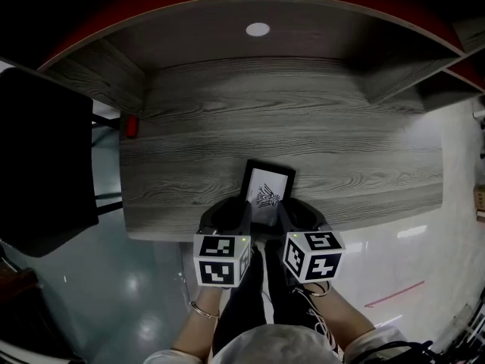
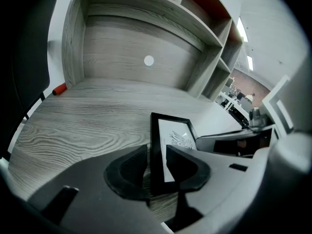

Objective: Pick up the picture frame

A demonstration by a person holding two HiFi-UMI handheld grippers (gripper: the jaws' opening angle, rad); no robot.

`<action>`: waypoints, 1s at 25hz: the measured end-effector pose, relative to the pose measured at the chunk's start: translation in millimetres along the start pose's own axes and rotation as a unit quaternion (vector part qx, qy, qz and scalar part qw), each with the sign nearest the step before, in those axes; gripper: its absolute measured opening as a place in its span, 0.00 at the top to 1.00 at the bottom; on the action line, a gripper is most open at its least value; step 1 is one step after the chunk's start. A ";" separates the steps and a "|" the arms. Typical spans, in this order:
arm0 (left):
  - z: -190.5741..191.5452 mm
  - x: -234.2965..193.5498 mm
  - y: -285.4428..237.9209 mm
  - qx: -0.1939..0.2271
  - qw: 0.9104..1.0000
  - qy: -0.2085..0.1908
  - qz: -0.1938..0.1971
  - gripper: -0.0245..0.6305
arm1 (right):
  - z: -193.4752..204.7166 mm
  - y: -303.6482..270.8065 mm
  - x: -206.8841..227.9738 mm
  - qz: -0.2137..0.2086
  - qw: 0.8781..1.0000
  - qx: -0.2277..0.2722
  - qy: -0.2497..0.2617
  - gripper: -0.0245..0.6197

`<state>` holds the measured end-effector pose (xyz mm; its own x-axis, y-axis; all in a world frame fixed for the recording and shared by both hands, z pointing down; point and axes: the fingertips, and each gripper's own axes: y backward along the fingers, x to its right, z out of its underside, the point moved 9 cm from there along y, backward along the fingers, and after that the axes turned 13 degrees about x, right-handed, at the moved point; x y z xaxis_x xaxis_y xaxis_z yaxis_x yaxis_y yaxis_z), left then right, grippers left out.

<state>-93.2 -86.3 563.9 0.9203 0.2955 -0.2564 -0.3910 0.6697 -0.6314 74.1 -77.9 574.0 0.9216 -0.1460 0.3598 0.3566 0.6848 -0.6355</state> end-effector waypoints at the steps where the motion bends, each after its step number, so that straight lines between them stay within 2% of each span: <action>1: 0.5 0.3 -0.8 -0.002 1.000 -0.001 0.000 0.77 | 0.1 -0.1 -0.1 0.001 1.000 0.000 0.001 0.85; 11: 4.1 0.0 -5.9 -0.013 1.000 -0.001 -0.001 0.77 | -0.6 -3.4 -5.9 0.033 0.999 -0.016 0.014 0.85; 22: 3.7 -2.2 -8.4 -0.016 0.999 0.018 0.026 0.80 | 2.4 -5.2 -9.2 0.065 0.998 -0.004 0.015 0.85; 25: 3.9 -2.7 -9.0 -0.018 0.999 0.019 0.025 0.80 | 2.4 -6.4 -9.5 0.079 0.997 -0.007 0.000 0.84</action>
<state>-92.2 -90.4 573.1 0.8994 0.3023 -0.3157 -0.4371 0.6300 -0.6419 62.8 -79.2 576.3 0.9664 -0.0369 0.2544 0.2089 0.6894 -0.6937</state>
